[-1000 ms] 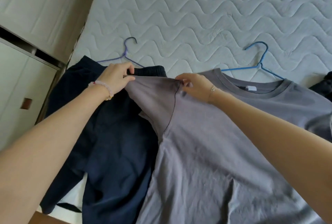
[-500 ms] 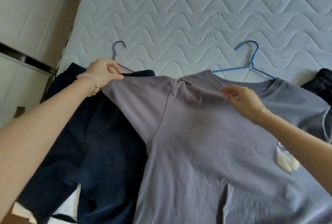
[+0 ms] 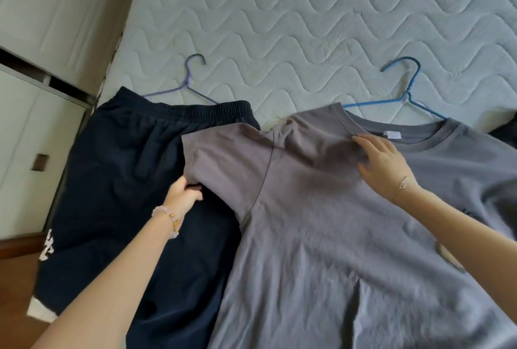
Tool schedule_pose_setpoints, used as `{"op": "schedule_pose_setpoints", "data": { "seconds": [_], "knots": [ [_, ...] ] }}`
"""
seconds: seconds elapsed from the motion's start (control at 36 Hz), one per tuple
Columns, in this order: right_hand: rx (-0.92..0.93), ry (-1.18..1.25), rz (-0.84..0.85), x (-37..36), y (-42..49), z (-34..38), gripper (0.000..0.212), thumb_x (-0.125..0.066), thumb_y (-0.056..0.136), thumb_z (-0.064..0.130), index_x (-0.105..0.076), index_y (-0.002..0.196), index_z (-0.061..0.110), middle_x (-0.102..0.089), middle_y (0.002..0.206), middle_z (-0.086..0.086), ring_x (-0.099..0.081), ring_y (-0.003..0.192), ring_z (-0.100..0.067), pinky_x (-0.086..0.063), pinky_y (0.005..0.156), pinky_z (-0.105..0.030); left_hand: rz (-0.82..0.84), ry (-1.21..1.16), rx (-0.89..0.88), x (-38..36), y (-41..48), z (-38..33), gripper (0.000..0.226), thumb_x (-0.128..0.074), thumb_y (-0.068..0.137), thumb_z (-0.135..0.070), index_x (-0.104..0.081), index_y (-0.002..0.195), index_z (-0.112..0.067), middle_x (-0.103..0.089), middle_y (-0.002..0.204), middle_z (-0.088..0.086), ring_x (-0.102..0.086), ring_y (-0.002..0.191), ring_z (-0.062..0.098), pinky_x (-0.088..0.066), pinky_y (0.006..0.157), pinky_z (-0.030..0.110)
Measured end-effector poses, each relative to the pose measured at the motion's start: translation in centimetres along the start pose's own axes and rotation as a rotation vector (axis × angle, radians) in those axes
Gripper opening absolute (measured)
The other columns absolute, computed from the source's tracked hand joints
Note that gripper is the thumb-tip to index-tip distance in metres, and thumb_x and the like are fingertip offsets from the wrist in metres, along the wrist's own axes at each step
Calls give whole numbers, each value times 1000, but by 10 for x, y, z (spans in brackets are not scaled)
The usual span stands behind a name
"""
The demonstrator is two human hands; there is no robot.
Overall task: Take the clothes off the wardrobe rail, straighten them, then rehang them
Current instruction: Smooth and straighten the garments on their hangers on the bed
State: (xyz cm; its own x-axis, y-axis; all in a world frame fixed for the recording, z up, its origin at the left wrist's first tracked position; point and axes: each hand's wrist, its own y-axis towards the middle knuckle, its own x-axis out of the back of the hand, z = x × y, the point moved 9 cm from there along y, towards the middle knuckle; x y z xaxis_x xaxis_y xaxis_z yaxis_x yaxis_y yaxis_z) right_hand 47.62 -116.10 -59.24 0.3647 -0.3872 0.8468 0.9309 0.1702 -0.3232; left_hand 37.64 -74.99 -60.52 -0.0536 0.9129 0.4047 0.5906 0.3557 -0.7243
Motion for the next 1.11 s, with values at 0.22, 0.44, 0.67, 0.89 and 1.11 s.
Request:
{"op": "schedule_pose_setpoints", "data": {
  "seconds": [0.22, 0.44, 0.67, 0.89, 1.11],
  "knots": [
    [84, -31, 27, 9, 20, 73, 48, -54, 87, 16, -48, 134, 10, -49, 137, -11, -42, 127, -32, -32, 108, -41, 84, -144, -243, -20, -12, -50, 61, -63, 90, -5, -40, 142, -27, -60, 127, -2, -57, 118, 15, -44, 108, 37],
    [240, 173, 224, -25, 61, 213, 62, -56, 88, 24, -32, 144, 15, -39, 147, -7, -39, 133, -26, -32, 109, -37, 212, -97, -280, -39, -4, -68, 40, -67, 89, -12, -57, 128, -18, -52, 135, -1, -52, 126, 20, -46, 106, 36],
    [127, 41, 122, -41, 83, 213, 24, -56, 85, 18, -67, 105, 14, -66, 106, -12, -59, 99, -32, -38, 68, -29, -29, 165, -495, -15, -17, -78, 19, -59, 94, -14, -64, 106, -1, -58, 119, 8, -54, 112, 19, -40, 87, 14],
    [168, 145, 27, -26, 85, 210, 19, -56, 89, 20, -68, 98, 9, -68, 102, -12, -58, 99, -31, -40, 75, -31, -123, 146, -376, 34, -51, -19, 19, -45, 101, -19, -44, 84, -10, -46, 64, 7, -41, 55, 15, -39, 41, 10],
    [214, 119, 37, -17, 72, 198, 39, -54, 90, 20, -53, 129, 19, -57, 124, -5, -46, 119, -25, -40, 96, -35, -285, 479, -120, 32, -32, 31, 18, -48, 99, -17, -49, 114, -7, -63, 102, 11, -63, 85, 33, -50, 67, 39]
  ]
}}
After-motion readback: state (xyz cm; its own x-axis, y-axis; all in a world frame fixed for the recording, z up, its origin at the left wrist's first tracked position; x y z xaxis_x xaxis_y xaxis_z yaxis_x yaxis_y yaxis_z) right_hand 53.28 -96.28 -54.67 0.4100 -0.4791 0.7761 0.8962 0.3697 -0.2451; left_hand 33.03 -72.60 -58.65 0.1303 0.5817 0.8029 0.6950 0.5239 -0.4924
